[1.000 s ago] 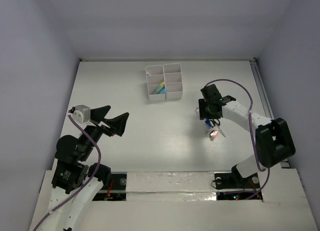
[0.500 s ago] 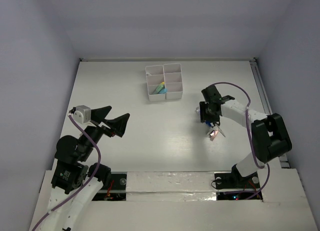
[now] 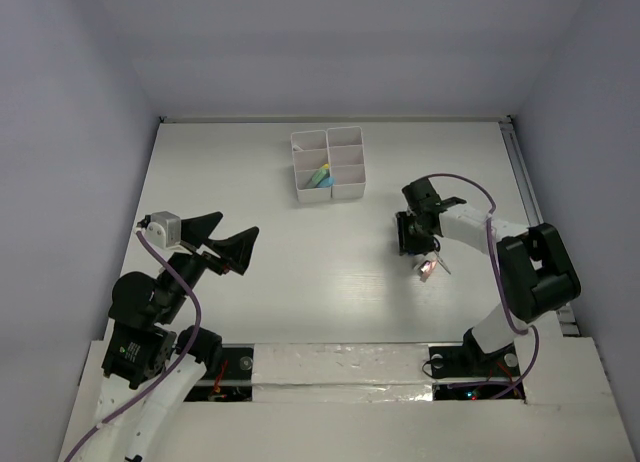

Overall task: Sort the stationery into containers
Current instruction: Pick up the stationery from the center of the board.

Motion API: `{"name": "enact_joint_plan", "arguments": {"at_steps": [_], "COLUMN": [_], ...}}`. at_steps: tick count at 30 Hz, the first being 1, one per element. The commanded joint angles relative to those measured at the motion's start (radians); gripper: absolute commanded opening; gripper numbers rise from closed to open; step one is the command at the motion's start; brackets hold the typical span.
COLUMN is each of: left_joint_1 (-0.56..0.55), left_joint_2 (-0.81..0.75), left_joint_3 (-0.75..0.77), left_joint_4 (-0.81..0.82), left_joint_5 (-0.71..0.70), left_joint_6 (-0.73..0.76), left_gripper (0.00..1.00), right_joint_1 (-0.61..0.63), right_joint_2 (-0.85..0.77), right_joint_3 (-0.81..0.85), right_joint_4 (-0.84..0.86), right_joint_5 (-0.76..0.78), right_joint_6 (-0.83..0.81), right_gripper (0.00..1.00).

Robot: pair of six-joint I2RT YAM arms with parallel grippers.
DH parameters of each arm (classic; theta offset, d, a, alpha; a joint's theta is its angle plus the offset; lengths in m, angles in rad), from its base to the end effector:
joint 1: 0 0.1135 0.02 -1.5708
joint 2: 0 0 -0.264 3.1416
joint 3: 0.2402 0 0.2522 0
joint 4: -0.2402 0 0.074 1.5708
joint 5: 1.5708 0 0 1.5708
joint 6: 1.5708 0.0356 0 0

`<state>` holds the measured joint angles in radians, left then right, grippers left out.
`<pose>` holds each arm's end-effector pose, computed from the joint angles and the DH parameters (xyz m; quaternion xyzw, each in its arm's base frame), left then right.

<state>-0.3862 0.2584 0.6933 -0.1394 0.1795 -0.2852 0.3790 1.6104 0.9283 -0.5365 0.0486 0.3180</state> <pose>0.0587 -0.0307 0.3703 0.1019 0.5885 -0.3140 0.7380 0.2758 0.1080 0.1666 -0.0258 0.9839 0.0373 0.1728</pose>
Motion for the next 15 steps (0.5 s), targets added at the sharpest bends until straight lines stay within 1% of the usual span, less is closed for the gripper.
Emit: {"name": "enact_joint_plan", "arguments": {"at_steps": [1, 6, 8, 10, 12, 13, 15], "left_joint_1": [-0.006, -0.006, -0.006, -0.006, -0.006, -0.006, -0.006], "left_joint_2": [-0.001, 0.001, 0.002, 0.005, 0.007, 0.007, 0.007], "left_joint_3": [-0.002, -0.002, -0.002, -0.003, -0.003, -0.003, -0.003], "left_joint_4": [0.034, 0.032, 0.034, 0.034, 0.035, 0.035, 0.035], "left_joint_5": [0.002, -0.002, -0.002, -0.002, 0.002, 0.002, 0.003], "left_joint_6": [0.011, 0.011, 0.011, 0.011, 0.009, 0.009, 0.009], "left_gripper": [0.99, 0.99, 0.99, 0.99, 0.99, 0.99, 0.99], "right_joint_1": [-0.008, 0.003, 0.003, 0.003, 0.003, 0.012, 0.012], "right_joint_2": [-0.018, 0.002, -0.001, -0.012, -0.023, -0.032, -0.041], "right_joint_3": [-0.006, -0.009, -0.006, -0.002, 0.001, 0.001, 0.004], "right_joint_4": [0.055, 0.086, 0.087, 0.084, 0.079, 0.078, 0.075], "right_joint_5": [-0.021, -0.001, 0.005, 0.026, 0.046, 0.054, 0.069], "right_joint_6": [0.01, 0.018, 0.02, 0.024, 0.027, 0.03, 0.03], "right_gripper": [0.46, 0.46, 0.43, 0.35, 0.3, 0.19, 0.11]}}
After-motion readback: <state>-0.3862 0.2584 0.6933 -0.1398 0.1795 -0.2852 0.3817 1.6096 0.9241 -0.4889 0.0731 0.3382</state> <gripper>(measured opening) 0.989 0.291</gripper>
